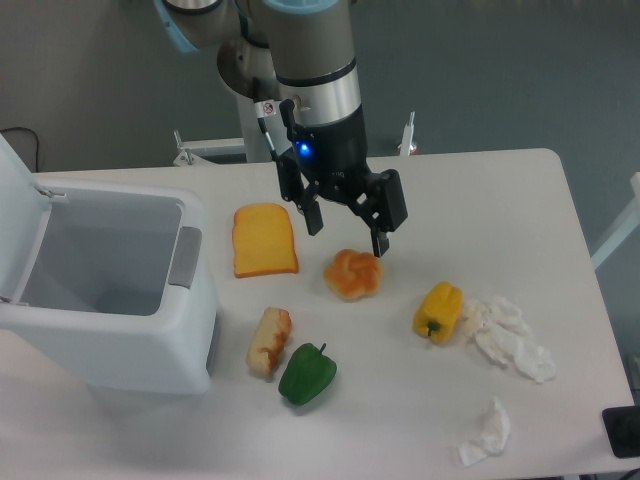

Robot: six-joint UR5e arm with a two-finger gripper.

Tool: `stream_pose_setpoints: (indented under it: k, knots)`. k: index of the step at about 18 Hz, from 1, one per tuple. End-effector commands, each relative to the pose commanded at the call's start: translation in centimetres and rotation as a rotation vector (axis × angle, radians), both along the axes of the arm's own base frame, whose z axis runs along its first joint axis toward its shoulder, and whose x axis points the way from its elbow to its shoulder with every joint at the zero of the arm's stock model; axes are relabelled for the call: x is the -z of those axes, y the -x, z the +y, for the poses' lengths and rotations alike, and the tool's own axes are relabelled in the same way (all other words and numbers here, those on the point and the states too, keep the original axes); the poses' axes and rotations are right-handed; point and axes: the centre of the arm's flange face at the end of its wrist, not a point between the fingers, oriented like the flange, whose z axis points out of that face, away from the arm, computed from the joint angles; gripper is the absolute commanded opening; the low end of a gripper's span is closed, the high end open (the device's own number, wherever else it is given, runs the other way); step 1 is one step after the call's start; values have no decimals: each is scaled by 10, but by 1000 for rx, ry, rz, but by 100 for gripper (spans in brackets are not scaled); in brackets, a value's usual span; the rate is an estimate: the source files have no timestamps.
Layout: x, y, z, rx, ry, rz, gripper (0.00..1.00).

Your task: Pick up the square bread

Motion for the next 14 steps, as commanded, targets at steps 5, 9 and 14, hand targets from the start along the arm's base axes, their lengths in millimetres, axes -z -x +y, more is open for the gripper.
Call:
stream_pose_setpoints:
  k: [5,9,14]
  knots:
    - [-1,0,0,-1,-1,0,100]
    - [1,0,0,-3,-4,-6,100]
    - [1,-1,1,-9,-6,-9,100]
